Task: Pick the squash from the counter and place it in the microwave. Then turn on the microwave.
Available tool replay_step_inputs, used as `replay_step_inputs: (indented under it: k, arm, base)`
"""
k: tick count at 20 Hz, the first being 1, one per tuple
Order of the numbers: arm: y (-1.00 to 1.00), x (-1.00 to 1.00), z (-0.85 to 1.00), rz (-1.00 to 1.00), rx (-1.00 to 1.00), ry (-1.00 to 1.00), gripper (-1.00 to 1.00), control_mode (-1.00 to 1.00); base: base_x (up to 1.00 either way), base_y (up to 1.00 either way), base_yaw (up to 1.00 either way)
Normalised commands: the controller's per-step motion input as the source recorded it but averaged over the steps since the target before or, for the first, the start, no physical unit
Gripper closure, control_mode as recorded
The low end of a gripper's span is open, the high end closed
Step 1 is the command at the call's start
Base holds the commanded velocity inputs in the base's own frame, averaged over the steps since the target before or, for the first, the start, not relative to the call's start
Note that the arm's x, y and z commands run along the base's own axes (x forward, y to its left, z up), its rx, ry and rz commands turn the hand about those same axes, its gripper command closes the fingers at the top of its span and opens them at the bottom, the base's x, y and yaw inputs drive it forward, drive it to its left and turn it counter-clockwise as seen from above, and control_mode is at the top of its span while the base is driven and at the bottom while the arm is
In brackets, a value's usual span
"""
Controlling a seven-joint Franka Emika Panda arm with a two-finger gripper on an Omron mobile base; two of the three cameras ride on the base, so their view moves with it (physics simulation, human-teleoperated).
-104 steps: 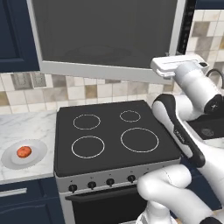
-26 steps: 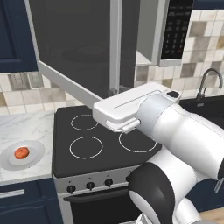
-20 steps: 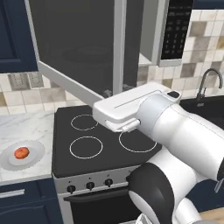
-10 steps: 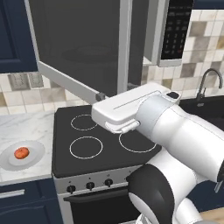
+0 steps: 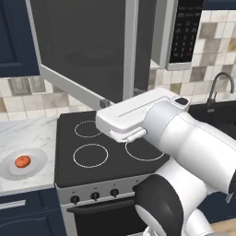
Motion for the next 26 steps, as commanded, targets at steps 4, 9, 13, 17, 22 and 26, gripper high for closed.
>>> replay_step_inputs:
  k: [4, 9, 13, 17, 22, 26]
  arm:
    - [-0.07, -0.85, 0.01, -0.07, 0.00, -0.01, -1.00, -1.00]
    - [-0.16, -0.94, 0.00, -0.15, 0.00, -0.05, -1.00, -1.00]
    - [-0.16, -1.00, 0.04, -0.18, 0.00, -0.05, -1.00, -1.00]
    - [-0.09, -1.00, 0.06, -0.19, 0.00, -0.05, -1.00, -1.00]
    - [-0.09, -1.00, 0.05, -0.21, 0.00, -0.06, -1.00, -1.00]
    - [0.00, -0.86, 0.11, -0.11, 0.00, -0.02, -1.00, -1.00]
  base:
    - [0.00, 0.00, 0.00]
    - [0.00, 0.00, 0.00]
    - [0.00, 0.00, 0.00]
    - [0.00, 0.00, 0.00]
    - [0.00, 0.00, 0.00]
    - [0.00, 0.00, 0.00]
